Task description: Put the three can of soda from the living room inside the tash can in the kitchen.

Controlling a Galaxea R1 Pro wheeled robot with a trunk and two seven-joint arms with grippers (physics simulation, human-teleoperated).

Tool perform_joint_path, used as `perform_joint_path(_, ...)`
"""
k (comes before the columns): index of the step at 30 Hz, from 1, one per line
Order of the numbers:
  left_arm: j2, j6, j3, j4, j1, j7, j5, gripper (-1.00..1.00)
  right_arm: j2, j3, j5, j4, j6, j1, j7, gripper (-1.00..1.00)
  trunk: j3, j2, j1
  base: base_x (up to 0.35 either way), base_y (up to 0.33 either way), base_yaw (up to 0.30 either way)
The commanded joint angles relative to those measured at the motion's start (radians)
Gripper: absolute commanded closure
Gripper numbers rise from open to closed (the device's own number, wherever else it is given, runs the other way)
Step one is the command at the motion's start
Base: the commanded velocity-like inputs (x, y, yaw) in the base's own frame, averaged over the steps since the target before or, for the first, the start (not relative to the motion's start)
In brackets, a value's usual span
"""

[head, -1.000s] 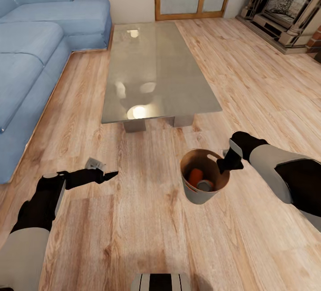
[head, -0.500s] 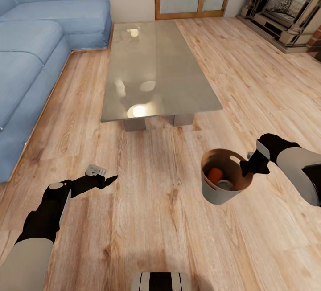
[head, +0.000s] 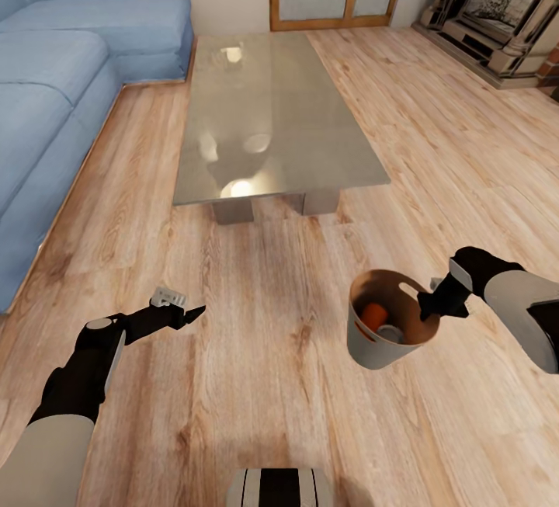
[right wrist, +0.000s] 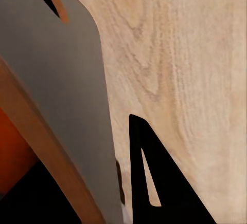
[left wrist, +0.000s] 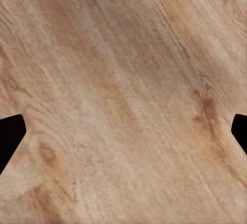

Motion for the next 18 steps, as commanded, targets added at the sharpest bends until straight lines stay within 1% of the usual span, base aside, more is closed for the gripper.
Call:
perform_joint_path(1,0.000,0.000,0.000,0.000,0.000,0.000,0.000,-1.00,0.001,0.011,0.004,0.000,0.000,0.000,0.000,1.00,-0.003,-0.007,0.004,0.000,0.000,0.000)
perform_joint_path(7,0.001,0.000,0.001,-0.001,0.000,0.000,0.001,-1.00,0.007,0.024,0.012,-0.001,0.000,0.000,-0.002,1.00,-0.022,-0.049,0.027,0.000,0.000,0.000)
perform_joint_path(9,0.001,0.000,0.001,-0.001,0.000,0.000,0.001,-1.00,0.009,0.028,0.030,0.000,0.000,0.000,-0.002,1.00,-0.028,-0.063,0.034,0.000,0.000,0.000)
perform_joint_path(12,0.000,0.000,0.000,-0.001,0.000,-0.001,0.001,-1.00,0.010,0.034,0.082,0.000,0.000,-0.001,-0.002,1.00,-0.038,-0.084,0.046,0.000,0.000,0.000)
perform_joint_path(14,0.000,0.000,0.000,-0.001,0.000,0.000,0.001,-1.00,0.010,0.036,0.104,0.000,0.000,-0.001,-0.002,1.00,-0.044,-0.098,0.054,0.000,0.000,0.000)
perform_joint_path(18,0.000,0.000,0.000,0.000,0.000,0.000,0.001,-1.00,0.010,0.036,0.122,-0.001,0.000,-0.002,-0.001,1.00,-0.056,-0.126,0.069,0.000,0.000,0.000)
